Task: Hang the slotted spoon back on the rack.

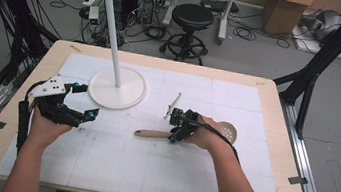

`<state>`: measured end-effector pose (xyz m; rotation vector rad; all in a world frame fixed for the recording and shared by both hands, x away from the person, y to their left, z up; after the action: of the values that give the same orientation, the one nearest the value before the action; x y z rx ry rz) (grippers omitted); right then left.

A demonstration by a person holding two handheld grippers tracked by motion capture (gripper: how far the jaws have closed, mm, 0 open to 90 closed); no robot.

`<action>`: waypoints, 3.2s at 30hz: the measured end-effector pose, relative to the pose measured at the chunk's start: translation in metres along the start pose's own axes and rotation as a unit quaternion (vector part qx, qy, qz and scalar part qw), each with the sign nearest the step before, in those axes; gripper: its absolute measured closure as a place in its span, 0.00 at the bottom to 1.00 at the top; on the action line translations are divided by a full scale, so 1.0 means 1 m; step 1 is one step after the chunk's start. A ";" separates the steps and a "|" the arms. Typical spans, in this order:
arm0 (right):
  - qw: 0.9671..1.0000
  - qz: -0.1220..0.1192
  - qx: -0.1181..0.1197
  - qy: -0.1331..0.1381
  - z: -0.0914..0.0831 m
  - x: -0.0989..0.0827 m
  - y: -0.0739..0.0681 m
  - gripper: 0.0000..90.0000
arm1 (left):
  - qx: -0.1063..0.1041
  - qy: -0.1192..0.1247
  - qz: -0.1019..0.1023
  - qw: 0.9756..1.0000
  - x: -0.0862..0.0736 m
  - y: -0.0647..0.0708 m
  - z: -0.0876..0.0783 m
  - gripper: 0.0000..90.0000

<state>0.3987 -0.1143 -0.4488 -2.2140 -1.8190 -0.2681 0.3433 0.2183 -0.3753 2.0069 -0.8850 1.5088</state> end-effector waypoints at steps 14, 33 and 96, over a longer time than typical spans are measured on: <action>0.999 0.010 -0.002 0.037 -0.013 0.003 0.001 0.84 | 0.002 0.010 -0.004 1.000 0.001 -0.002 -0.004 0.06; 0.962 0.012 0.000 0.272 -0.122 0.018 -0.012 0.84 | 0.007 0.019 -0.003 1.000 0.004 -0.002 -0.008 0.06; 0.957 -0.013 -0.041 0.286 -0.238 0.191 0.060 0.84 | 0.000 0.044 -0.001 0.999 0.011 -0.004 -0.019 0.06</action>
<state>0.5005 -0.0225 -0.1702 -1.8871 -1.5290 -0.8977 0.3359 0.2326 -0.3592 1.9246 -0.8489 1.5826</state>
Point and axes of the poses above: each handheld gripper's, and its own axes: z roughly forward along the jaws, x roughly out of its top, y roughly to its right, the point moved 4 cm from there along z, roughly forward along the jaws, and after that the axes turned 4 degrees about x, right-handed, at the moved point
